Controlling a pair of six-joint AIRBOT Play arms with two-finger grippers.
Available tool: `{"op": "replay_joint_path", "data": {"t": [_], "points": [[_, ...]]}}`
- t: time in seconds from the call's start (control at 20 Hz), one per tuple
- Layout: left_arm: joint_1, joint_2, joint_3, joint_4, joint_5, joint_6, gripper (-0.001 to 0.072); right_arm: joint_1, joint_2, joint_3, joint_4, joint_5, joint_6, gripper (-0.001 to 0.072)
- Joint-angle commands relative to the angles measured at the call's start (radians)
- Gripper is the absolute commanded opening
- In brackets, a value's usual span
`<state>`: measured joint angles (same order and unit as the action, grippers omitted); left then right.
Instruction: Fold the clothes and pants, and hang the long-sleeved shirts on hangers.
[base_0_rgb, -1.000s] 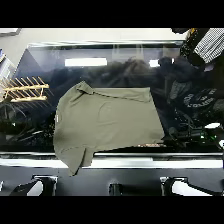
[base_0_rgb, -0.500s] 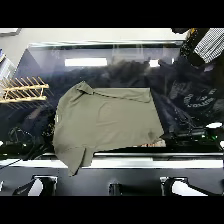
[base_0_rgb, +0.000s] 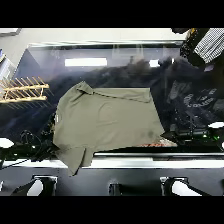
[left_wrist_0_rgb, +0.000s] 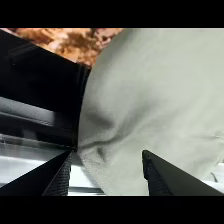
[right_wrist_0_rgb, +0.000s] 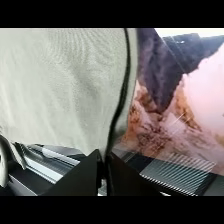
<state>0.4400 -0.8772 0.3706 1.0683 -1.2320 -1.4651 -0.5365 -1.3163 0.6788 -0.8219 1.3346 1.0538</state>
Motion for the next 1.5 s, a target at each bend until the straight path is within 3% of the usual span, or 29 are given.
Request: {"op": "replay_joint_path", "data": {"t": [0.0, 0.15, 0.25, 0.4, 0.45, 0.5, 0.55, 0.75, 0.95, 1.15, 1.45], "points": [[-0.045, -0.047, -0.003, -0.007, 0.043, 0.003, 0.0446, 0.000, 0.003, 0.000, 0.003, 0.003, 0.000, 0.0036], [-0.089, -0.066, -0.003, -0.031, 0.080, -0.001, 0.0428, 0.000, 0.003, 0.000, 0.007, 0.008, 0.000, 0.0036], [-0.108, -0.076, -0.003, -0.037, 0.085, -0.001, 0.0364, 0.000, 0.003, 0.000, 0.007, 0.011, 0.002, 0.0036], [-0.129, -0.096, -0.004, -0.037, 0.084, -0.001, 0.0362, 0.000, 0.003, 0.000, 0.008, 0.010, 0.005, 0.0036], [-0.135, -0.102, -0.003, -0.037, 0.084, 0.000, 0.0248, 0.000, 0.003, 0.000, 0.008, 0.011, 0.005, 0.0036], [-0.137, -0.104, -0.003, -0.038, 0.085, 0.001, 0.0086, 0.000, 0.003, 0.000, 0.011, 0.014, 0.005, 0.0035], [-0.137, -0.103, -0.002, -0.038, 0.089, 0.000, 0.0019, 0.000, 0.003, 0.000, 0.018, 0.018, 0.005, 0.0035], [-0.137, -0.103, 0.043, -0.045, 0.098, 0.003, 0.0017, 0.051, 0.016, 0.001, 0.065, 0.017, -0.023, 0.0033], [-0.154, -0.103, 0.219, -0.085, 0.116, 0.000, 0.0015, 0.318, 0.084, 0.086, 0.110, -0.202, 0.029, 0.0033], [-0.174, -0.103, 0.596, -0.083, 0.074, -0.010, 0.0014, 0.472, 0.128, 0.452, -0.018, -0.288, 0.201, 0.0033], [-0.173, -0.011, 1.247, 0.127, -0.068, -0.218, 0.0015, 0.494, 0.330, 1.004, -0.300, -0.240, 0.417, 0.0033]]}}
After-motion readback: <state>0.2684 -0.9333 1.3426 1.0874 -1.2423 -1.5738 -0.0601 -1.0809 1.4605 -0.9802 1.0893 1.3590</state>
